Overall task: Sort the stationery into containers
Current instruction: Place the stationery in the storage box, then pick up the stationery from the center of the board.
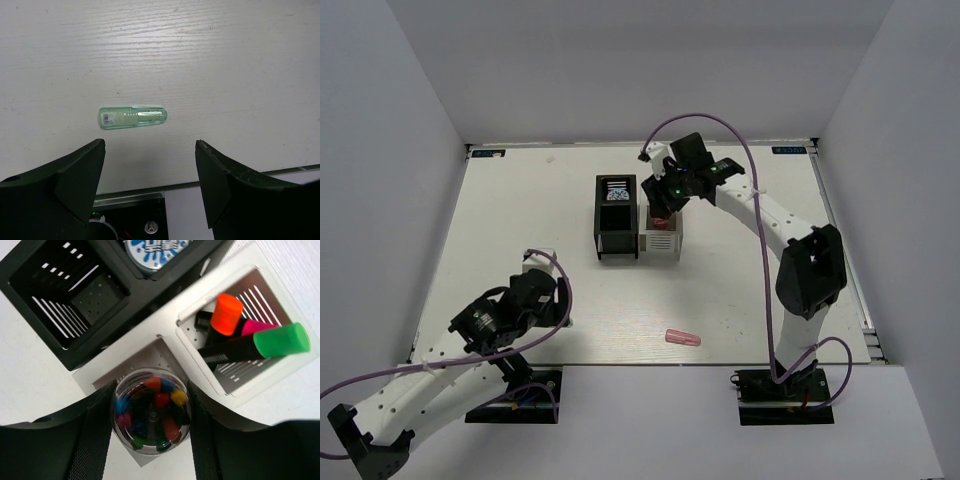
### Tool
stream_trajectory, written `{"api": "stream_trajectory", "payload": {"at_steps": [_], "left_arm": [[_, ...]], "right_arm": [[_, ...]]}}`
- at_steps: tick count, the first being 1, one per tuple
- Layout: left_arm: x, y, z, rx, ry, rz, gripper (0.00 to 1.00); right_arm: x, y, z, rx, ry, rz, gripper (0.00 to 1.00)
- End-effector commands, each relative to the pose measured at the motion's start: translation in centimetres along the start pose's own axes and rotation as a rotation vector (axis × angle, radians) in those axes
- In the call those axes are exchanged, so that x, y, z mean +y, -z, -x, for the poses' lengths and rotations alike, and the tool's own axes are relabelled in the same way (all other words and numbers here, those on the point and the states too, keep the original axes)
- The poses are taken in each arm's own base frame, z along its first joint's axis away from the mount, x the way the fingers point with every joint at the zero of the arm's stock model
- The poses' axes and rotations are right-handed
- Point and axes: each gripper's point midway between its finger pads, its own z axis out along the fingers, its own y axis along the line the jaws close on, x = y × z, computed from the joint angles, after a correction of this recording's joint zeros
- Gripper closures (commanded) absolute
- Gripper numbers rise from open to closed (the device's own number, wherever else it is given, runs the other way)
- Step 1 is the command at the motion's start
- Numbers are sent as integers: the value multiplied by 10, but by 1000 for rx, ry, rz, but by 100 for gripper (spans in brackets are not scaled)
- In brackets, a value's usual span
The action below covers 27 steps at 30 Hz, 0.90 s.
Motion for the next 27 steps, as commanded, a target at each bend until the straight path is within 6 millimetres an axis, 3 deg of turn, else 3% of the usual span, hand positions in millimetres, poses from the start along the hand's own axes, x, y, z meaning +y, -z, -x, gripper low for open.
{"api": "stream_trajectory", "payload": {"at_steps": [1, 2, 4, 5, 8, 10, 11, 12, 14, 15, 16, 17, 18, 19, 20, 21, 22, 23, 25, 26, 27], "left_arm": [[-7, -3, 3, -7, 9, -24, 17], [-9, -3, 4, -10, 12, -27, 21], [-10, -5, 4, 3, 8, -20, 32], [-9, -7, 5, 4, 30, -4, 57], [0, -9, -2, 65, 87, 94, 93], [0, -13, -9, 109, 186, 153, 94], [2, -14, -11, 117, 215, 178, 91], [3, -14, -15, 132, 289, 217, 83], [10, -13, -22, 142, 411, 296, 67], [16, -13, -25, 131, 458, 343, 45], [21, -10, -32, 122, 609, 405, 35], [26, -11, -36, 109, 647, 433, 27], [28, -13, -39, 98, 682, 447, 19], [26, -16, -34, 58, 769, 445, 17], [26, -18, -33, 46, 790, 445, 15], [22, -22, -28, 20, 844, 430, 15], [25, -24, -23, -21, 905, 453, 13], [28, -25, -24, -22, 921, 488, 13], [29, -30, -18, -79, 1032, 514, 15], [28, -35, -20, -78, 1041, 529, 16], [28, -39, -20, -95, 1082, 540, 16]], "right_arm": [[4, 18, 22, -57, 122, -32, 42], [10, 23, 24, -63, 139, -26, 30], [19, 35, 29, -90, 155, -23, 20], [21, 42, 31, -100, 156, -24, 18], [35, 53, 39, -127, 149, -1, 24], [37, 61, 43, -144, 139, -4, 37], [36, 65, 44, -146, 132, -14, 85], [39, 76, 48, -164, 115, -23, 100], [39, 87, 46, -176, 81, -35, 100], [38, 91, 54, -220, 49, -55, 100], [30, 103, 34, -221, -50, -126, 93], [26, 105, 26, -223, -121, -165, 66], [30, 106, 19, -244, -115, -149, 46], [36, 105, 11, -232, -101, -105, 46], [44, 109, 0, -220, -101, -87, 52], [51, 110, -11, -209, -98, -61, 81], [53, 110, -17, -207, -97, -61, 92], [54, 107, -36, -187, -103, -63, 98], [52, 115, -42, -210, -75, -91, 100], [54, 114, -58, -189, -62, -90, 96], [54, 119, -59, -200, -55, -103, 90]]}}
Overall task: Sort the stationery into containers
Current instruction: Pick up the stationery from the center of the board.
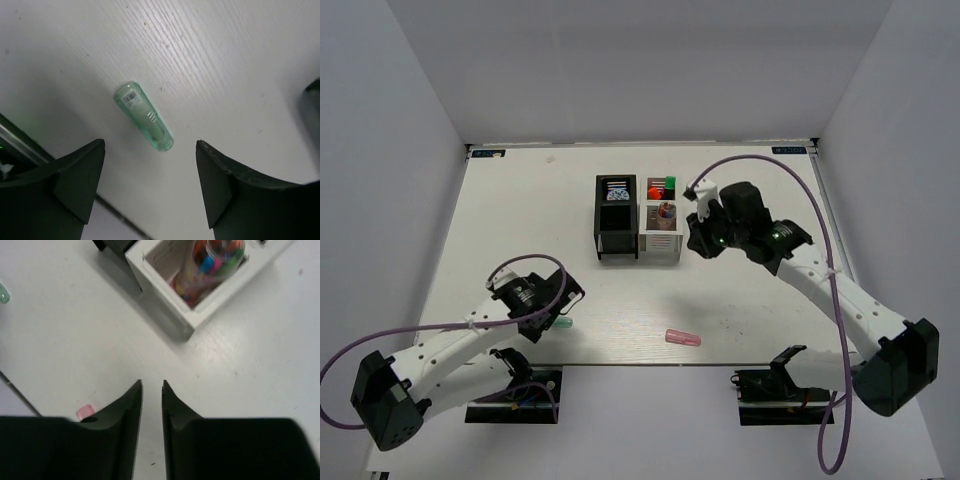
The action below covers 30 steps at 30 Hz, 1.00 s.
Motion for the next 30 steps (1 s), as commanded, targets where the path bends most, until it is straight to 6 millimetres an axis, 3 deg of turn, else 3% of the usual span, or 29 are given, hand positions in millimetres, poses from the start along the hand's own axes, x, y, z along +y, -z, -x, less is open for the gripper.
{"api": "stream_trajectory", "payload": {"at_steps": [1, 4, 8, 9, 13, 17, 20, 24, 28, 30], "left_arm": [[-11, -12, 6, -65, 309, 19, 18], [-16, -24, 2, -78, 409, 76, 22], [-17, -41, -13, -24, 463, 156, 25], [-17, -45, -17, -13, 463, 171, 25], [-4, -58, -25, 0, 475, 232, 25], [6, -73, -34, 46, 509, 289, 32], [15, -78, -38, 50, 506, 331, 45], [25, -81, -46, 81, 494, 370, 75], [29, -83, -54, 136, 439, 381, 86], [7, -77, -46, 141, 408, 303, 90]], "right_arm": [[0, 13, -1, -59, 35, -15, 71], [5, 20, -16, -60, 38, -8, 58], [-3, 31, -25, -105, 18, -51, 56], [-7, 27, -36, -82, 14, -62, 56], [-15, 31, -38, -93, 0, -99, 53], [-15, 38, -34, -121, -15, -102, 52], [-18, 39, -35, -120, -25, -112, 52], [-21, 42, -34, -128, -35, -127, 52], [-24, 44, -34, -135, -44, -134, 52], [-24, 43, -36, -128, -50, -133, 52]]}}
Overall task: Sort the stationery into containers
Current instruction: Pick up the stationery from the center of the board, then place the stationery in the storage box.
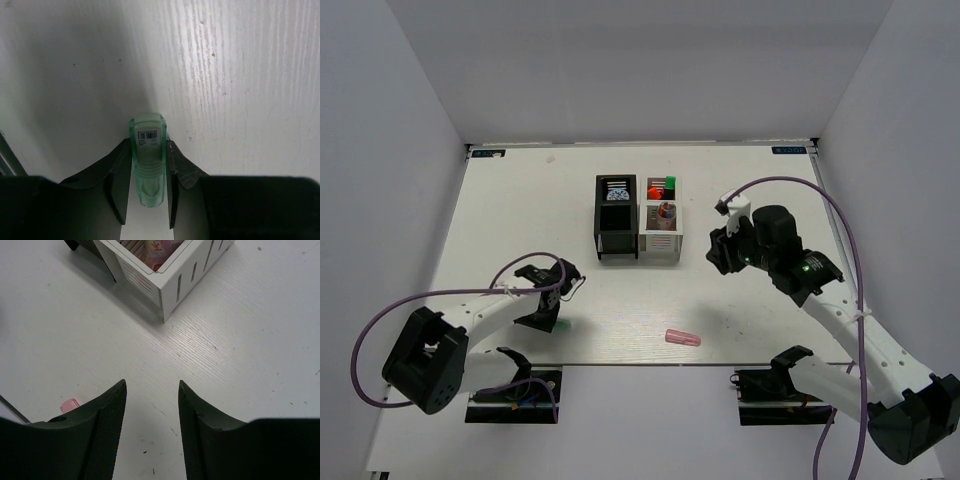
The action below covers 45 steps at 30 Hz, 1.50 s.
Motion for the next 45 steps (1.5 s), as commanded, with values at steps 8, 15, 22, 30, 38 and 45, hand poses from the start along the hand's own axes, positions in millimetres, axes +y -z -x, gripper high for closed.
{"api": "stream_trajectory", "payload": {"at_steps": [8, 15, 22, 30, 38, 45], "left_arm": [[-155, 142, -12, 52, -607, -634, 100], [-238, 224, -12, -205, -1050, -919, 100], [-295, 244, -30, -331, -1182, -1001, 100], [-320, 223, -26, -579, -1191, -919, 100], [-316, 211, -33, -625, -1186, -913, 100], [-302, 192, -41, -580, -1204, -896, 94]], "right_arm": [[-1, -5, -1, -20, 21, 15, 78], [1, -8, -7, 1, 37, 36, 71], [5, -11, -16, 41, 52, 72, 62], [10, -13, -20, 47, 64, 107, 62], [10, -14, -23, 54, 75, 115, 58], [10, -15, -25, 62, 71, 117, 54]]}}
